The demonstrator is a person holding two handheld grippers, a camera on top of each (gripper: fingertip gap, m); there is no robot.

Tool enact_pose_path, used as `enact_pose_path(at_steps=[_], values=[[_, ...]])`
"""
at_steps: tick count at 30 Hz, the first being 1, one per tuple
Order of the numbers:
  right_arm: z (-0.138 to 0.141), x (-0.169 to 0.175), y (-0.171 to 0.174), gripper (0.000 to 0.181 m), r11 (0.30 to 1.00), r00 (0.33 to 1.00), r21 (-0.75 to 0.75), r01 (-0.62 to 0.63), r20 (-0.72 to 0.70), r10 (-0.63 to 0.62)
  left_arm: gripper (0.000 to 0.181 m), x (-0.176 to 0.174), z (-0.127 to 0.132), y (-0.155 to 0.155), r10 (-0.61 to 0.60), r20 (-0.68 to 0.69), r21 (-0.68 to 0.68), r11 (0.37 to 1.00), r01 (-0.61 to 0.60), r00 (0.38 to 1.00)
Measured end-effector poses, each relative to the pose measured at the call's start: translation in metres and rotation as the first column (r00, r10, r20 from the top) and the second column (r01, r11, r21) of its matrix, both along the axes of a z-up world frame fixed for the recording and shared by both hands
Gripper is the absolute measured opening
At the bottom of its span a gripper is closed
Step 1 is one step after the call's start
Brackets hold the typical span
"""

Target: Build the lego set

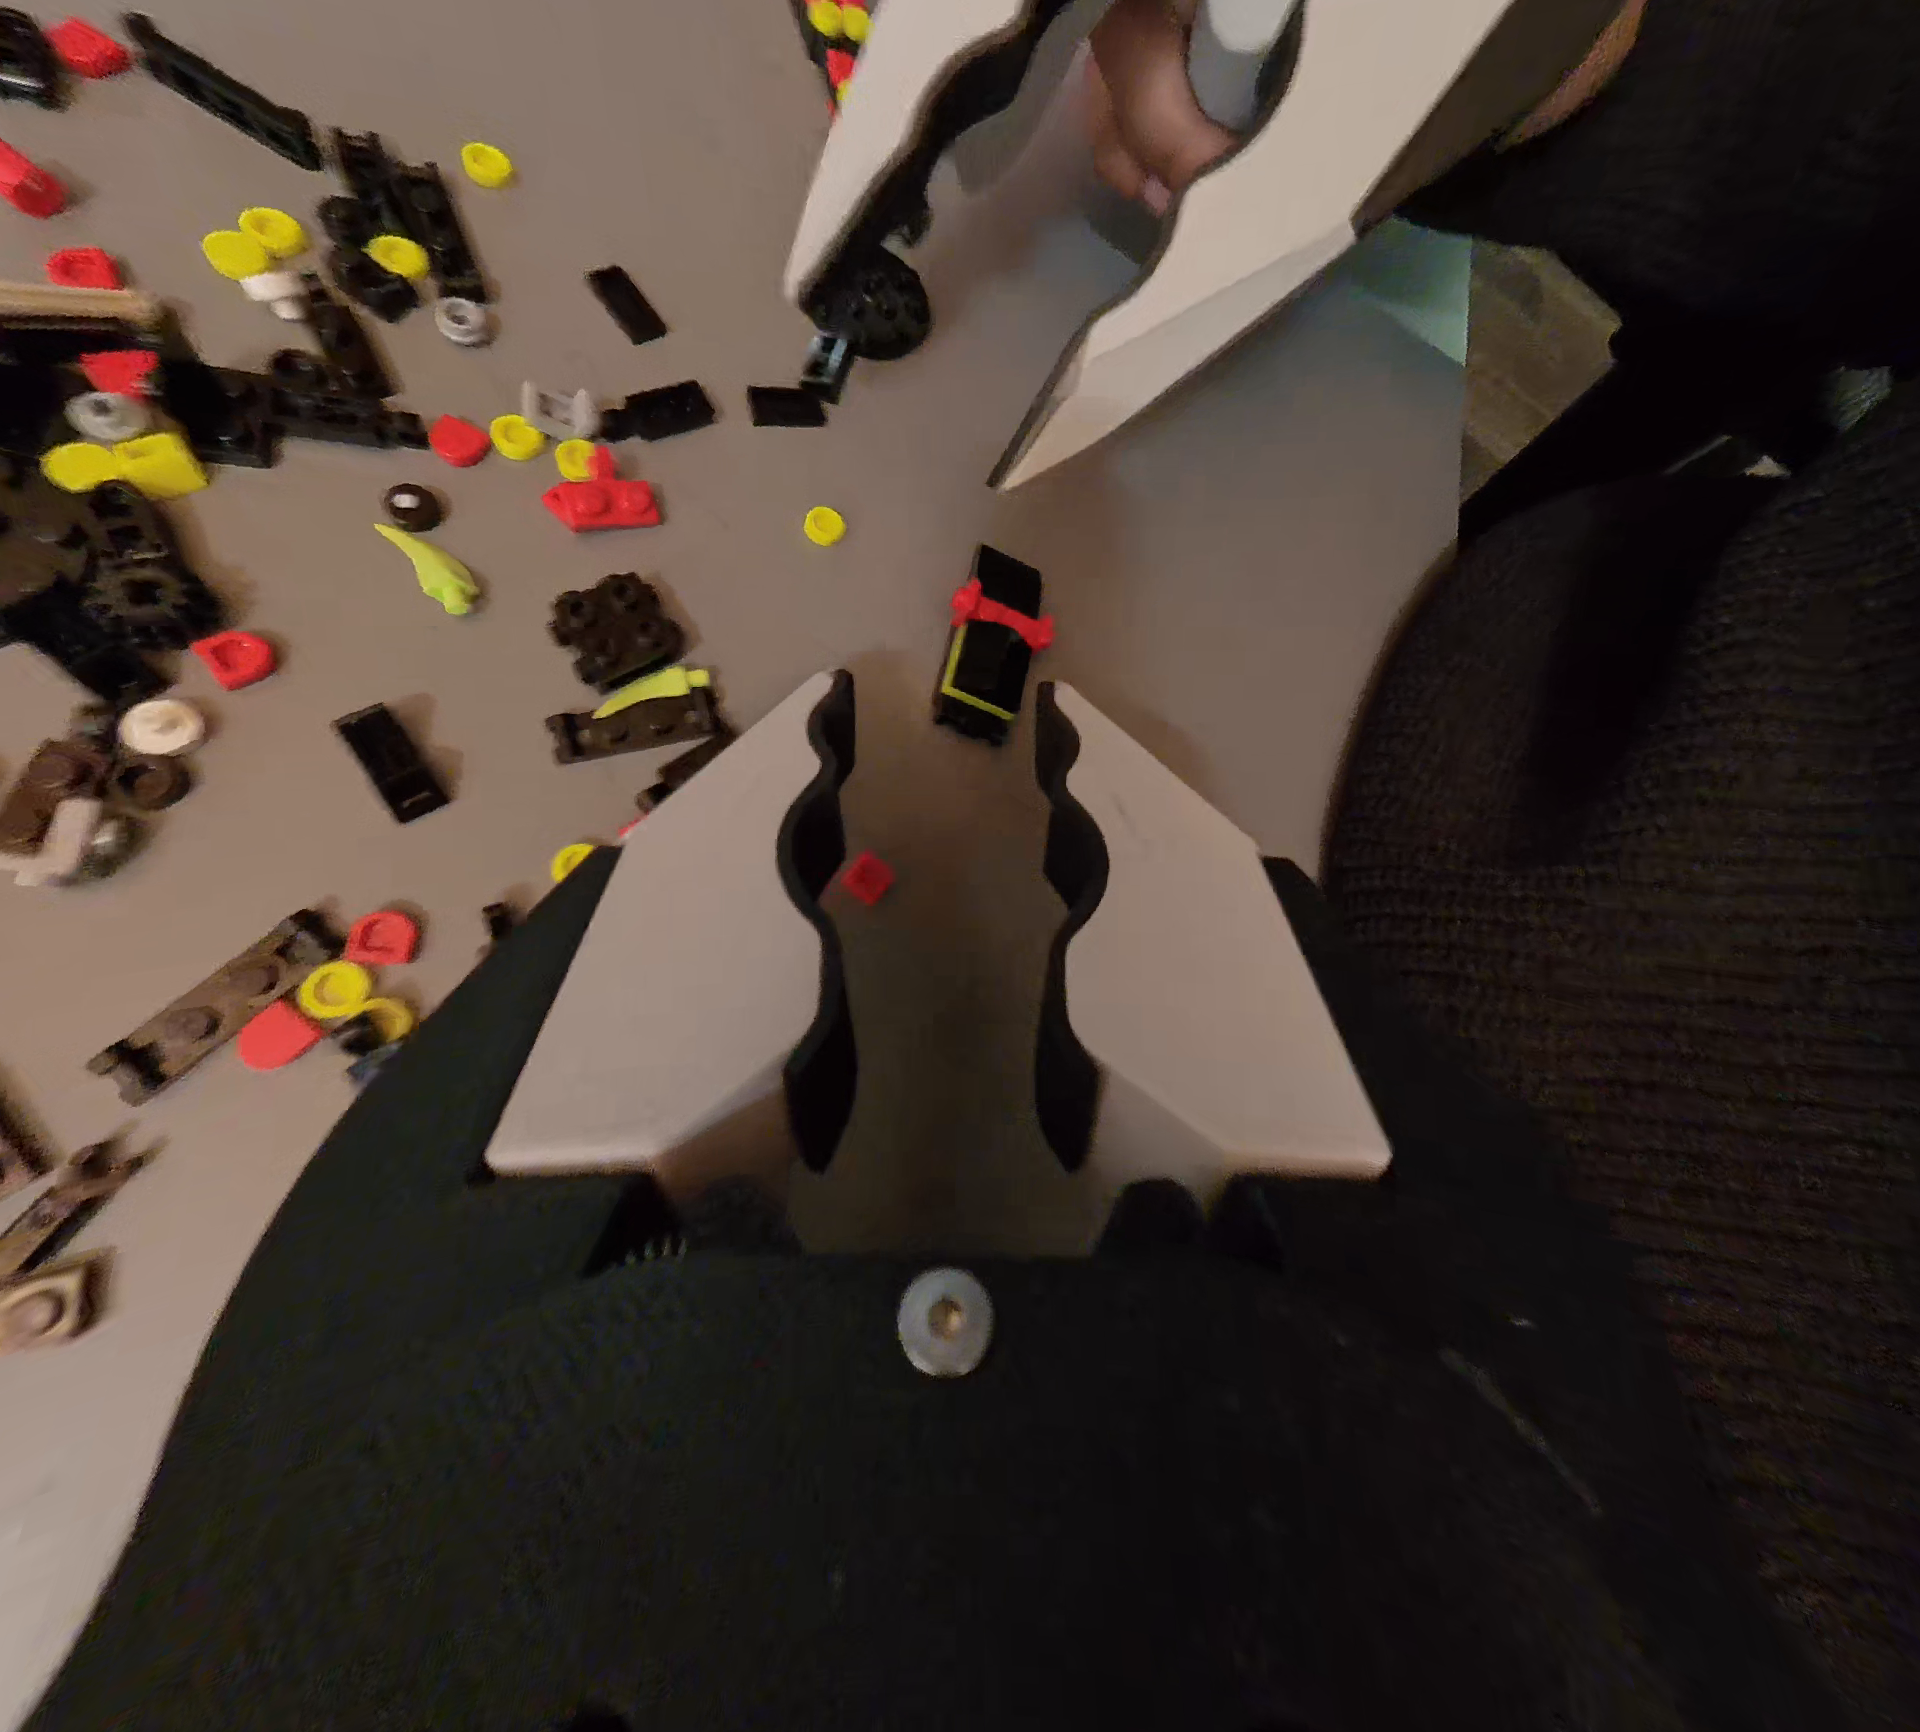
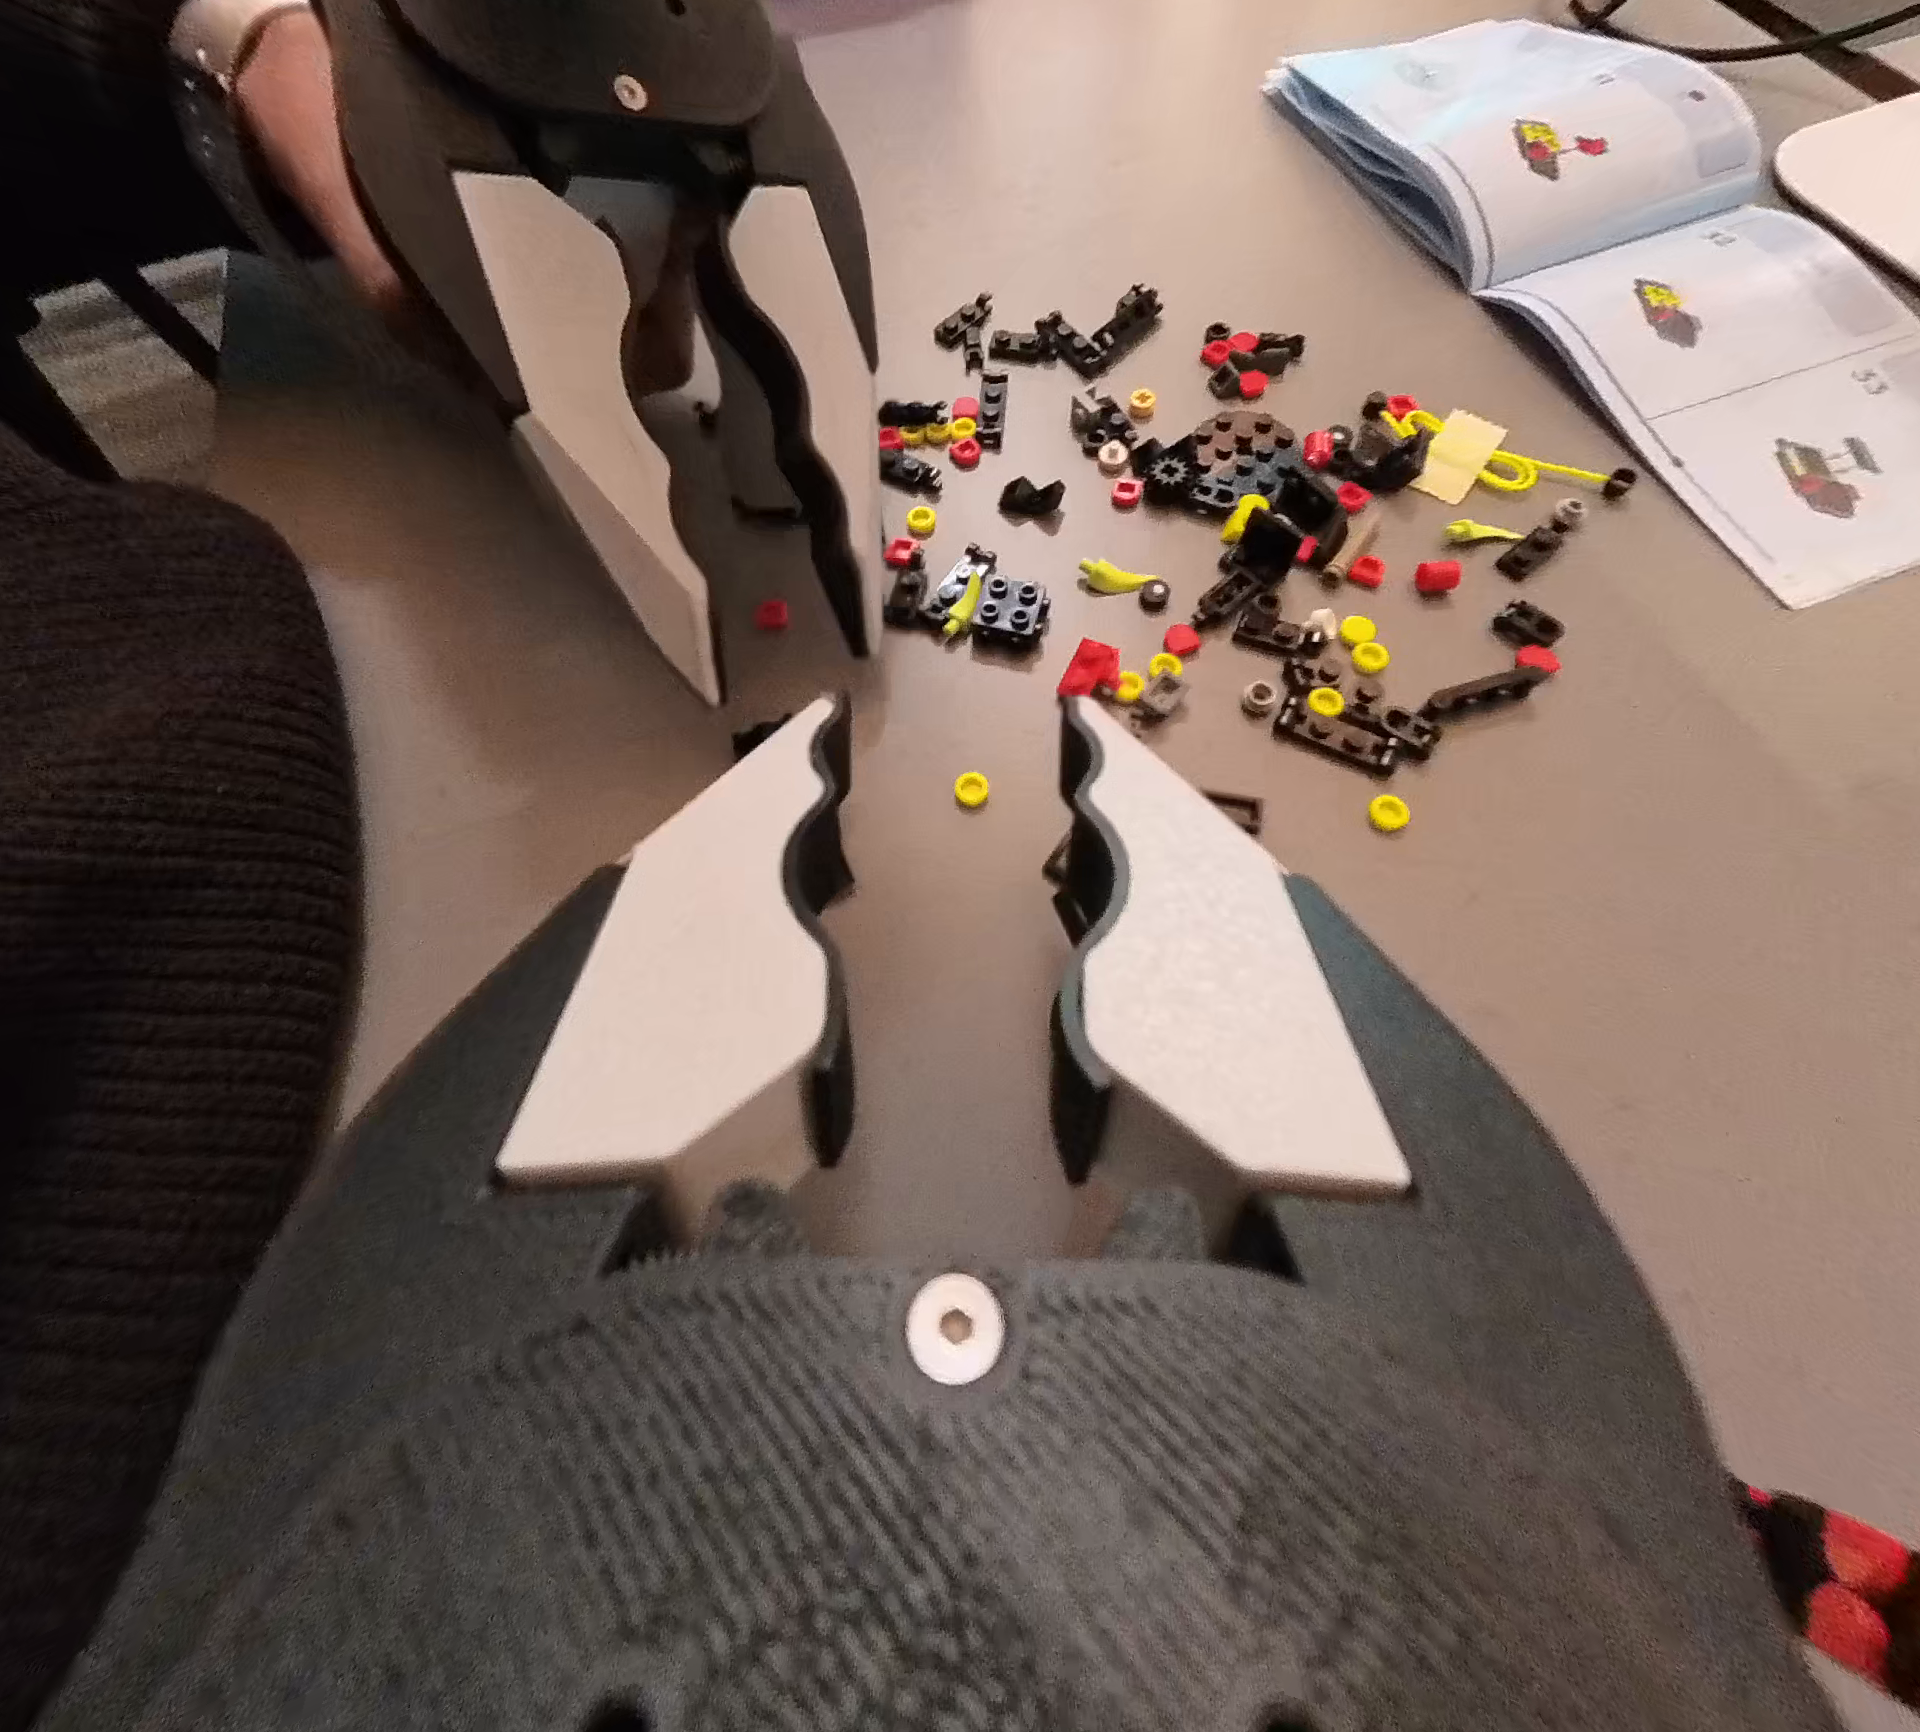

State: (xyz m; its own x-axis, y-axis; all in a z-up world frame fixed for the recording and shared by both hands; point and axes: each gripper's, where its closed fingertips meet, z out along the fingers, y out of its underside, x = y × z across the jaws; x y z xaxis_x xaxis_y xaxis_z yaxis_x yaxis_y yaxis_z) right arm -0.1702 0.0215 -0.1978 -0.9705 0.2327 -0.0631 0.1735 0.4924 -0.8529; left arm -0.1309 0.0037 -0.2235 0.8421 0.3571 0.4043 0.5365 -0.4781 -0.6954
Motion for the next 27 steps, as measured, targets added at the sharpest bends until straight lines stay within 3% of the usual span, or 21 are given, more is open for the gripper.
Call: enact_pose_path(at_steps=[1,4,7,11,15,17,21,25,27], values=[[0.001,-0.001,0.000,0.038,1.000,1.000,-0.004,0.010,0.008,-0.010,0.036,-0.007,0.003,-0.003,0.032,-0.003,0.000,1.000,-0.032,0.999],[-0.003,0.001,0.001,0.038,1.000,1.000,0.010,0.006,0.028,-0.006,0.044,-0.055,0.015,-0.025,0.230,-0.103,-0.013,0.973,-0.232,0.968],[-0.005,0.003,0.000,0.037,1.000,1.000,0.029,-0.012,0.005,0.012,0.056,-0.122,0.026,-0.057,0.409,-0.272,-0.065,0.895,-0.440,0.871],[-0.004,0.009,-0.001,0.037,0.997,0.998,0.053,-0.047,-0.035,0.049,0.079,-0.208,0.029,-0.069,0.476,-0.430,-0.154,0.799,-0.582,0.767],[-0.002,0.011,0.001,0.037,0.995,0.994,0.080,-0.063,-0.087,0.070,0.094,-0.274,0.018,-0.051,0.506,-0.443,-0.215,0.742,-0.636,0.740],[-0.002,0.010,0.004,0.038,0.994,0.992,0.088,-0.061,-0.104,0.070,0.095,-0.291,0.003,-0.041,0.521,-0.404,-0.256,0.725,-0.639,0.752],[0.001,0.005,0.011,0.038,0.996,0.993,0.075,-0.045,-0.108,0.053,0.102,-0.288,-0.023,-0.024,0.505,-0.321,-0.309,0.744,-0.593,0.801],[0.002,0.002,0.016,0.037,0.998,0.997,0.048,-0.029,-0.066,0.033,0.101,-0.286,-0.025,-0.025,0.515,-0.308,-0.284,0.753,-0.594,0.800],[0.002,0.000,0.016,0.037,0.999,0.998,0.040,-0.027,-0.055,0.029,0.090,-0.287,-0.024,-0.027,0.517,-0.309,-0.289,0.749,-0.596,0.799]])
